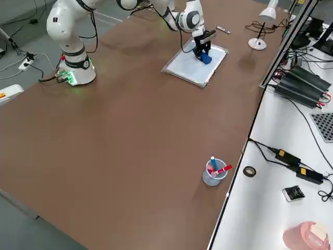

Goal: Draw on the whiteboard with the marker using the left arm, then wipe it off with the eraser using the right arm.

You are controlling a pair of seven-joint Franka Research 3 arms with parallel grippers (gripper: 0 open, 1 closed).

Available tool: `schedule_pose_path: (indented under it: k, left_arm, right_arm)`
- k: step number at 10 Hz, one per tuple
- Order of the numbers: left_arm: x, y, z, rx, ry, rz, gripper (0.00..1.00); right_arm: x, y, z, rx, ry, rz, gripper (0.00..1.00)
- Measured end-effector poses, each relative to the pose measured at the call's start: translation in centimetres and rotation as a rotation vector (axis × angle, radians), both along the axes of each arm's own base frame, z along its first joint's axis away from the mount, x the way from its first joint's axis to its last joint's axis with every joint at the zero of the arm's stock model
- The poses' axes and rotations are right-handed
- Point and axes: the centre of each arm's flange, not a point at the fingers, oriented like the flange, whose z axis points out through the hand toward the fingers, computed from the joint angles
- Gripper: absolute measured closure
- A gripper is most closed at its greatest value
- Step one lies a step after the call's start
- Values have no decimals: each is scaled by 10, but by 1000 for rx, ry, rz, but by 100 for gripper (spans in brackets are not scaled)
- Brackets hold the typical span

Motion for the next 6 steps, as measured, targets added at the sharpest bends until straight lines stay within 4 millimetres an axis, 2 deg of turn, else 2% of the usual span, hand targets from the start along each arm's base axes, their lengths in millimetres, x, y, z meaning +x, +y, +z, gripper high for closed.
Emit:
schedule_pose_path:
  k: [2, 4, 6]
  left_arm:
    - [0, 0, 0, 0, 1, 0, 0]
    - [0, 0, -1, 0, 2, 0, 0]
    - [1, 0, -2, 0, 4, 0, 0]
  right_arm:
    - [10, -23, 12, 9, 61, -9, 44]
    - [15, -47, 40, 17, 114, -3, 44]
    - [9, -64, 66, -11, 150, 10, 44]
